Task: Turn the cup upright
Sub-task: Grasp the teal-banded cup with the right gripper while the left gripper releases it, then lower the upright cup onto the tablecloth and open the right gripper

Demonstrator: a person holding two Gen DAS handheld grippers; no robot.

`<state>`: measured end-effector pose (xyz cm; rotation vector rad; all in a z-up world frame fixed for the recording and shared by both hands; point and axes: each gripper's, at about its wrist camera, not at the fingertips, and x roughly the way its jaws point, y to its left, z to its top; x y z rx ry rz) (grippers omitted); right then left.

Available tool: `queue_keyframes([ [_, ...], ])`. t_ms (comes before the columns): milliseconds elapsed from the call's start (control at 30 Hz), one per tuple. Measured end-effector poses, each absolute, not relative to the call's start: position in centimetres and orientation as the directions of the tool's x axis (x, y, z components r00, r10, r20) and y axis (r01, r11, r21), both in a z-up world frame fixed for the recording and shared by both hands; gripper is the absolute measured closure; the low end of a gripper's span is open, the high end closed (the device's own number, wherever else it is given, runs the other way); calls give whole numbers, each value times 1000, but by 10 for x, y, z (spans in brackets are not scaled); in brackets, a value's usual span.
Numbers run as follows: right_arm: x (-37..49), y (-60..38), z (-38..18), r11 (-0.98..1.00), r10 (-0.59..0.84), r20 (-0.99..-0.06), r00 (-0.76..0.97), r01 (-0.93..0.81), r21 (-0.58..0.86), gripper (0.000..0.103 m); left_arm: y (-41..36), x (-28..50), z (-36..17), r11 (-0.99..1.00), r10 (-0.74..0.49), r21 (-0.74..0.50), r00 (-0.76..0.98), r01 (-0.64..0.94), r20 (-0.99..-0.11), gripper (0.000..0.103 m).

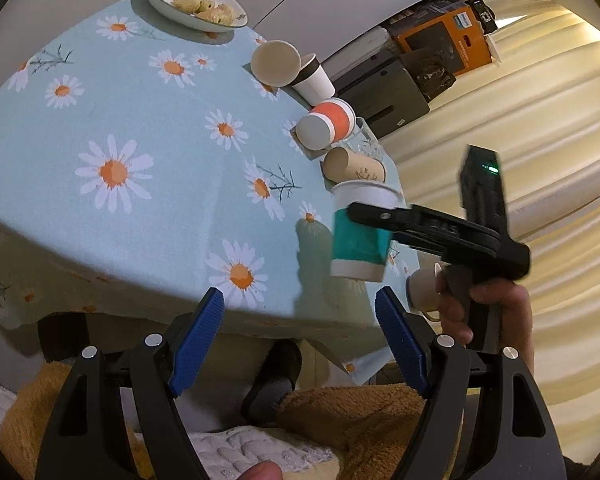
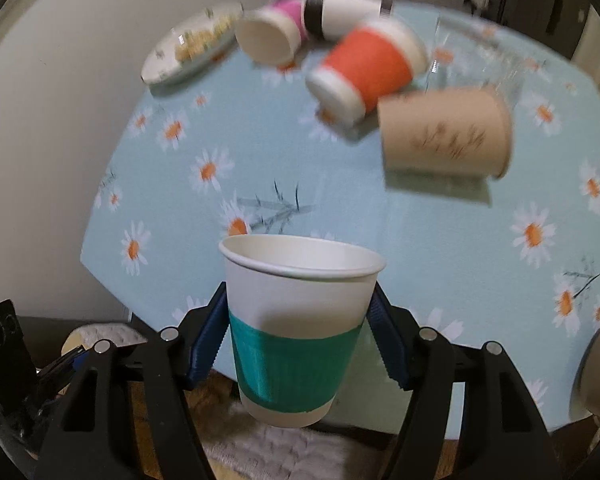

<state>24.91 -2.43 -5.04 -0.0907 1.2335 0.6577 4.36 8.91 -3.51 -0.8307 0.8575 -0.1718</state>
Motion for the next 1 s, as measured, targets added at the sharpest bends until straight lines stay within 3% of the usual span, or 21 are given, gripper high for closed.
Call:
queue_keyframes([
  [233,216,-44,-21,816,517,-724,456,-519,255,37,98,48,-33,680,-428,-712,693,-176,-580,27],
  [400,183,-51,-25,855,491,-542,682,-497,149,37,105,44,-33,662,-417,-729,724,-172,-550,27],
  [667,142,-38,-58,889,436,-332,836,-457,19,37,111,45,-32,657,-398,-734,747,-173,-532,27],
  [800,134,-37,-71,914,391,-262,882,-406,-4,37,115,43,-32,643,-397,-746,758,-172,-517,27],
  [1000,131,-35,-91,944,315,-230,921,-330,-28,37,116,40,-29,643,-381,-747,775,-169,-504,27],
])
